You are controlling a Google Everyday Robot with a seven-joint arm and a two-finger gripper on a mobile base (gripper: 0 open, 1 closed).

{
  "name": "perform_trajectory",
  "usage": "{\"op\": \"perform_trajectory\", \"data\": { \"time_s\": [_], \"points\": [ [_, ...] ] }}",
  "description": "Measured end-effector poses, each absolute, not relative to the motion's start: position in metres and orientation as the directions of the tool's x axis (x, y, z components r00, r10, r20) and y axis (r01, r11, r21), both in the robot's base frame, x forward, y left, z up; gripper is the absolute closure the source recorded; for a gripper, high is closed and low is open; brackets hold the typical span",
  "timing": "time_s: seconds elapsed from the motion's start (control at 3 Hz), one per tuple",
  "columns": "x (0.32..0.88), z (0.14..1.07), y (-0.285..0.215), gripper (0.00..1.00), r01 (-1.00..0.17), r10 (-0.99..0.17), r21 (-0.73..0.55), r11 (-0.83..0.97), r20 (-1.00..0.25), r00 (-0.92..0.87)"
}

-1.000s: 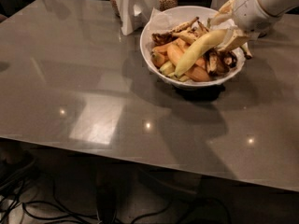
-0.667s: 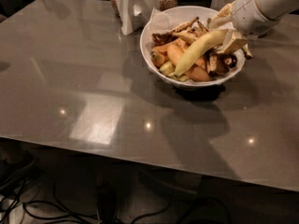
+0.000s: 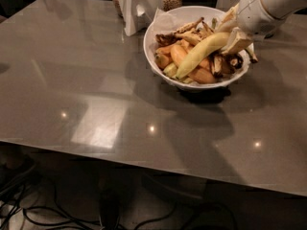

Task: Pick banana from white bowl

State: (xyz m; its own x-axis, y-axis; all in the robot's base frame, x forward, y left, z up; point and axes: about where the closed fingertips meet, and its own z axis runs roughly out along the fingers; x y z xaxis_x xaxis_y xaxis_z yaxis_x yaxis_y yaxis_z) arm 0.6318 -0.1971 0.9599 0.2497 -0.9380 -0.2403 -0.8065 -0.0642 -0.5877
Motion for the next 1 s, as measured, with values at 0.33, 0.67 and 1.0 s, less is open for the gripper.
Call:
{"op": "perform_trajectory", "data": {
  "time_s": [0.33,0.67,1.0],
  "points": [
    [0.63,0.964,-0.198,1.0,-0.8,-0.941,-0.597,-0.057,-0.236,0.243],
    [0.629,0.976,-0.201,1.0,-0.788,-0.941,-0.614,-0.044,-0.239,0.239],
    [0.624,0.994,-0.205,1.0,-0.777,-0.928,-0.63,-0.009,-0.283,0.241]
  ]
}}
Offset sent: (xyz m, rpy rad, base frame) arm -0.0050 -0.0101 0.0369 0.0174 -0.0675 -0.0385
